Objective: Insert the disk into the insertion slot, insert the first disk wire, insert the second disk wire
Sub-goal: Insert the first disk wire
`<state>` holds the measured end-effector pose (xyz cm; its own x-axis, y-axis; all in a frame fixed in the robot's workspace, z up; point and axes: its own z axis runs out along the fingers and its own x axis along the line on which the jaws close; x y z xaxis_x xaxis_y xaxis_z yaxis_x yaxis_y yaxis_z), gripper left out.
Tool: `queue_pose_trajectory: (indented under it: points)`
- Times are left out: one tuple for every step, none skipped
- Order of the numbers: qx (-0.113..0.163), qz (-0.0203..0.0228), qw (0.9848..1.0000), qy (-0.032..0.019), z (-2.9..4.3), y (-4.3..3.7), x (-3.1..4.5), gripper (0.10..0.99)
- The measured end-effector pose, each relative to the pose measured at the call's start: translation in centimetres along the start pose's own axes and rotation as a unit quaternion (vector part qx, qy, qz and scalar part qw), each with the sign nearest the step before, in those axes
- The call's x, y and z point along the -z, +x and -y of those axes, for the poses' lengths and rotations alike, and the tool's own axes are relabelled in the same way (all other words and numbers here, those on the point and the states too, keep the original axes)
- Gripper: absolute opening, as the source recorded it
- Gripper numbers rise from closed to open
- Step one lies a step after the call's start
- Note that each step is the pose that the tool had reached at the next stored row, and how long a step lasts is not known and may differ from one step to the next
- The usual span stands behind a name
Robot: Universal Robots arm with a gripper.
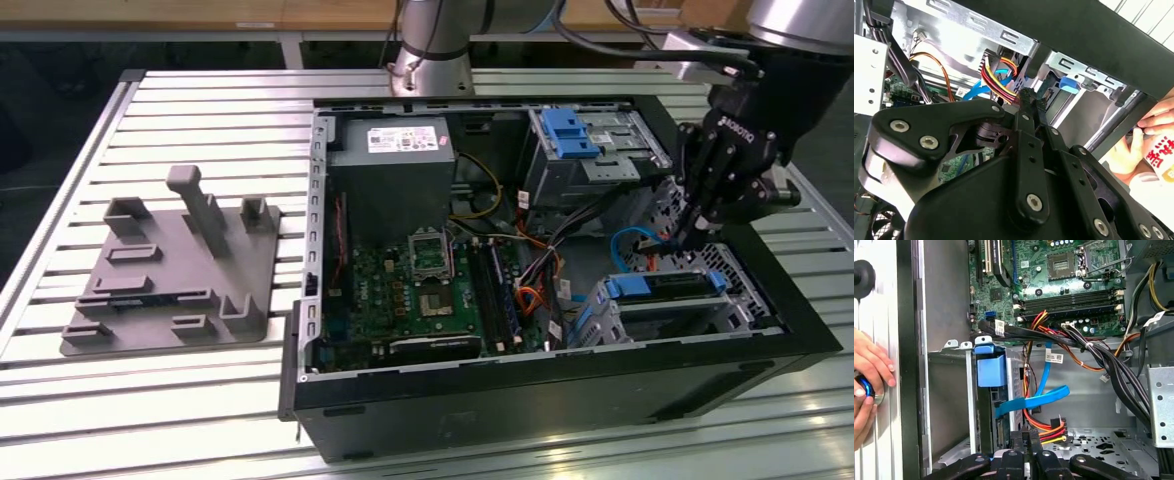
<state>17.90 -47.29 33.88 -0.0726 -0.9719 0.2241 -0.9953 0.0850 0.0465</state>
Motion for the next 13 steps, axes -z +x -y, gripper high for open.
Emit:
queue_pose_trajectory:
  points:
    - [0.000,0.0025,1.0000,-0.0002,-0.01,0.16,-0.04,0.161]
    - [0.000,0.0045,1.0000,-0.0003,-0.01,0.33,-0.07,0.161]
    - [0.000,0.0059,1.0000,-0.0004,0.00,0.52,-0.11,0.161]
    - [0.000,0.0071,1.0000,-0.0005,0.02,0.71,-0.14,0.161]
    - [0.001,0.0088,1.0000,-0.0006,0.04,0.90,-0.18,0.161]
    - [0.001,0.0121,0.9999,-0.0008,0.05,1.07,-0.21,0.161]
    - [0.001,0.0175,0.9998,-0.0012,0.07,1.23,-0.24,0.161]
    - [0.002,0.0232,0.9997,-0.0016,0.08,1.36,-0.26,0.161]
    - [0.002,0.0284,0.9996,-0.0021,0.09,1.47,-0.28,0.161]
    - [0.002,0.0325,0.9995,-0.0023,0.10,1.59,-0.31,0.161]
    - [0.002,0.0352,0.9994,-0.0026,0.11,1.76,-0.34,0.161]
    - [0.002,0.0366,0.9993,-0.0027,0.13,1.94,-0.38,0.161]
    - [0.002,0.0370,0.9993,-0.0027,0.14,2.12,-0.42,0.161]
